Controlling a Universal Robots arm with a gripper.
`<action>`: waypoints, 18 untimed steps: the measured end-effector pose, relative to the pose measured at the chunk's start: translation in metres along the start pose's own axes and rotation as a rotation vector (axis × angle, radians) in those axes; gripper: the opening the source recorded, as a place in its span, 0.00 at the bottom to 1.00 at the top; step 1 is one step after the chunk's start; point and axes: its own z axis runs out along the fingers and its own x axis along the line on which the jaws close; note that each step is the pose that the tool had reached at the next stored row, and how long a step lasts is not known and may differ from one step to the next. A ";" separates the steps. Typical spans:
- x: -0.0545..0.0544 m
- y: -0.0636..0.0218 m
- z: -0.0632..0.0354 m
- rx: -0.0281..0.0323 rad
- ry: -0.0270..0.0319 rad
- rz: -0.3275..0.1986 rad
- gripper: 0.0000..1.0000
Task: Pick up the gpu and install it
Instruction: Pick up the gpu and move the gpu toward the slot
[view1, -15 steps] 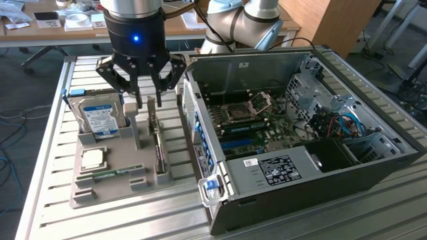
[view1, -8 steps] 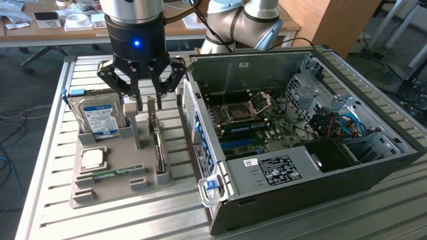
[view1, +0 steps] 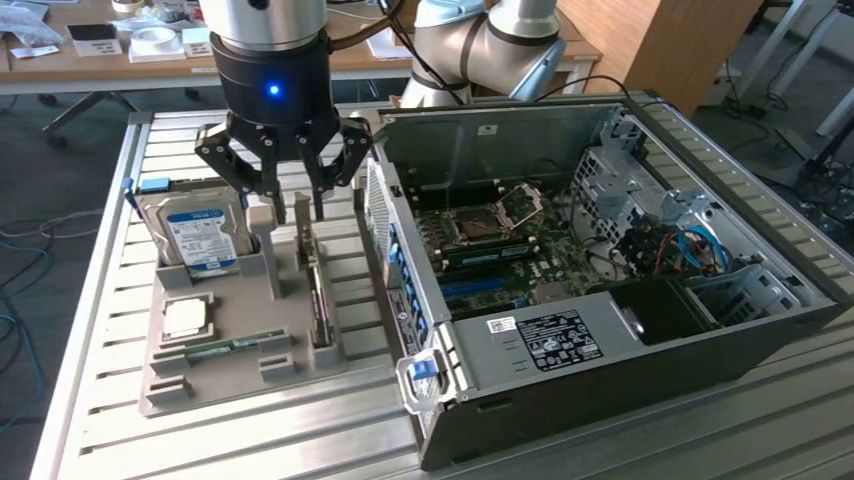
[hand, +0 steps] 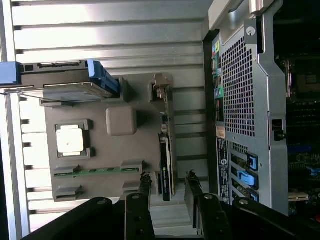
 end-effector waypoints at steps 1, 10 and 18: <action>0.000 0.0000 0.0000 0.0000 0.0000 0.000 0.41; 0.000 -0.0002 0.0039 -0.0001 -0.0001 0.000 0.41; 0.000 -0.0002 0.0045 -0.0002 -0.0002 0.000 0.41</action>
